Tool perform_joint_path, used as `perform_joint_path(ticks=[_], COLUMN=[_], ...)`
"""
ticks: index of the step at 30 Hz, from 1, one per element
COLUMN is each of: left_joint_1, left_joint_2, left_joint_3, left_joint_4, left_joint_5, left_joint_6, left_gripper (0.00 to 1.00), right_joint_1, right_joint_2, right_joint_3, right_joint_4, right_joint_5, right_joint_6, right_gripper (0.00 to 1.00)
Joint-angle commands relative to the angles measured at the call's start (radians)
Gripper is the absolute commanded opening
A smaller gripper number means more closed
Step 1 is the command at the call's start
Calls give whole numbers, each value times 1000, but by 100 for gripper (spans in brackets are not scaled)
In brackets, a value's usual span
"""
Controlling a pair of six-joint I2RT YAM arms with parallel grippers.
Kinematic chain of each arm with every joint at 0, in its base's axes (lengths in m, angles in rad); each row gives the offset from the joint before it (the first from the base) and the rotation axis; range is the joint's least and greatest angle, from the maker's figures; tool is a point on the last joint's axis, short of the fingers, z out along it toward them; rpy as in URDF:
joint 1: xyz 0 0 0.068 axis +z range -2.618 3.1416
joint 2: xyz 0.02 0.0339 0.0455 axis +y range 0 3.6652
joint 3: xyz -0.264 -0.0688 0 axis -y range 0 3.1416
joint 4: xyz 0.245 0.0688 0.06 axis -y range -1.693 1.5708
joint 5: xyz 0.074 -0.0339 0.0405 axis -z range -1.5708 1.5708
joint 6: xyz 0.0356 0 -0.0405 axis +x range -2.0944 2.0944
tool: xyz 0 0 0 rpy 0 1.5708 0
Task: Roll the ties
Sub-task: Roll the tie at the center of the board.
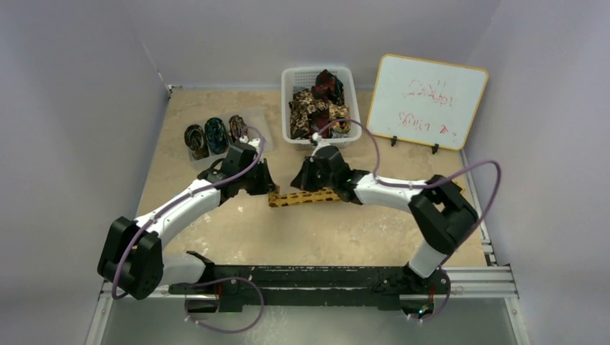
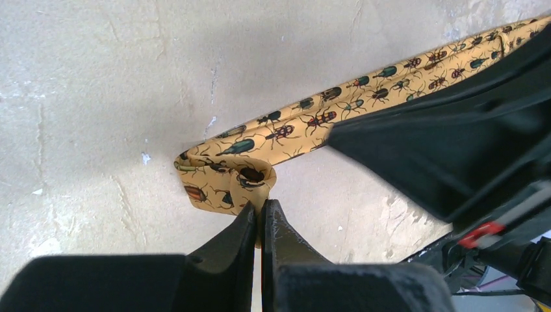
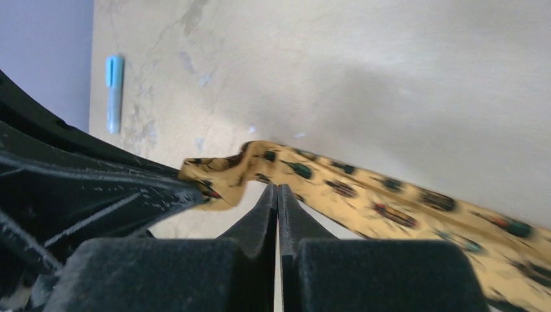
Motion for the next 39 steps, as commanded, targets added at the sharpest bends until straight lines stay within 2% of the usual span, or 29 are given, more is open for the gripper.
perform_joint_path(ticks=[1,8,17,20,22,23,25,26,30,31,33,37,39], left_joint_1=[-9,-29,-88,-115,-124,-128,-133,-133,-134,-133,-132,-116,-56], left_joint_2=[32,92,221,266,293,305,313,299,186,154,87,-32,-66], left_joint_3=[43,65,135,154,159,166,172,166,139,133,125,83,43], left_joint_4=[60,77,73,75,93,102,104,121,144,133,101,40,17], left_joint_5=[57,65,72,44,52,57,60,69,60,50,8,-79,-70], left_joint_6=[18,8,13,-4,-15,-18,-44,-51,-62,-62,-62,-66,-76], left_gripper=[0,0,1,8,21,24,29,37,50,52,55,64,65], right_joint_1=[-73,-119,-129,-130,-129,-130,-133,-138,-155,-158,-160,-160,-158], right_joint_2=[-158,-331,-389,-399,-405,-408,-415,-419,-446,-444,-432,-368,-313], right_joint_3=[-109,-167,-190,-196,-199,-199,-202,-205,-230,-233,-239,-237,-211], right_joint_4=[-31,-116,-152,-150,-149,-148,-137,-127,-70,-54,-29,42,74], right_joint_5=[94,187,206,198,185,176,144,133,16,-11,-53,-188,-203], right_joint_6=[-28,-77,-101,-105,-111,-112,-121,-126,-125,-125,-121,-198,-271], right_gripper=[0,2,10,14,17,18,28,34,69,75,97,97,95])
